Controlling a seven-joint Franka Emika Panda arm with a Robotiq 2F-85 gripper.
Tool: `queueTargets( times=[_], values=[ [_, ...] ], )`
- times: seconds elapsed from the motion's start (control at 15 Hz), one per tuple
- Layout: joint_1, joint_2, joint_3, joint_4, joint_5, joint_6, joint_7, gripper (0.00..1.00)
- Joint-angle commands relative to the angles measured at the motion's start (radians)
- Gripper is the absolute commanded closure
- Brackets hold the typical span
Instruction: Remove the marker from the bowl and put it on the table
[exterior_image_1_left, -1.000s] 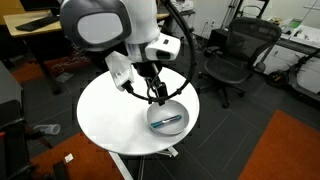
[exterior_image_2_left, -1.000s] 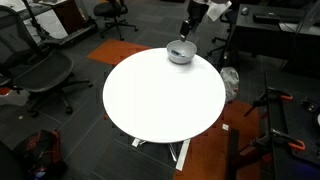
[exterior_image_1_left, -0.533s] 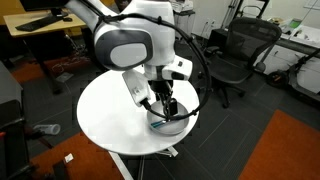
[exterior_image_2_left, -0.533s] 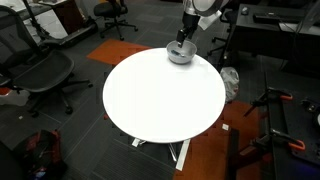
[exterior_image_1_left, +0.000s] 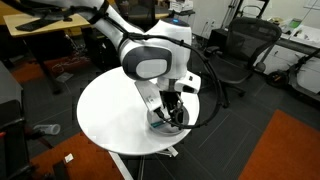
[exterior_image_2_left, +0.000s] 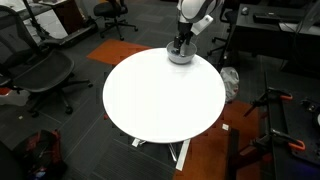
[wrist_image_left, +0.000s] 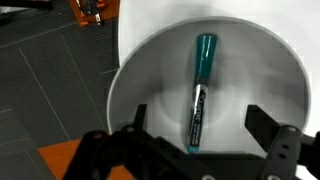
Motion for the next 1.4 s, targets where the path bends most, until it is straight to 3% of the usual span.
queueTargets(
  times=[0.0, 0.27, 0.33, 0.87, 1.07, 1.33],
  values=[
    [-0.016, 0.073, 0.011, 0.120, 0.009, -0.085, 0.002, 0.00],
    [-0.015, 0.127, 0.012, 0.195, 0.009, -0.128, 0.008, 0.00],
    [-0.016, 0.137, 0.013, 0.209, 0.009, -0.134, 0.007, 0.20],
    [-0.018, 0.193, 0.015, 0.279, 0.009, -0.154, 0.008, 0.81],
    [-0.006, 0.185, 0.000, 0.282, 0.002, -0.183, 0.036, 1.00],
    [0.022, 0.096, -0.018, 0.204, -0.016, -0.163, 0.068, 0.95]
  ],
)
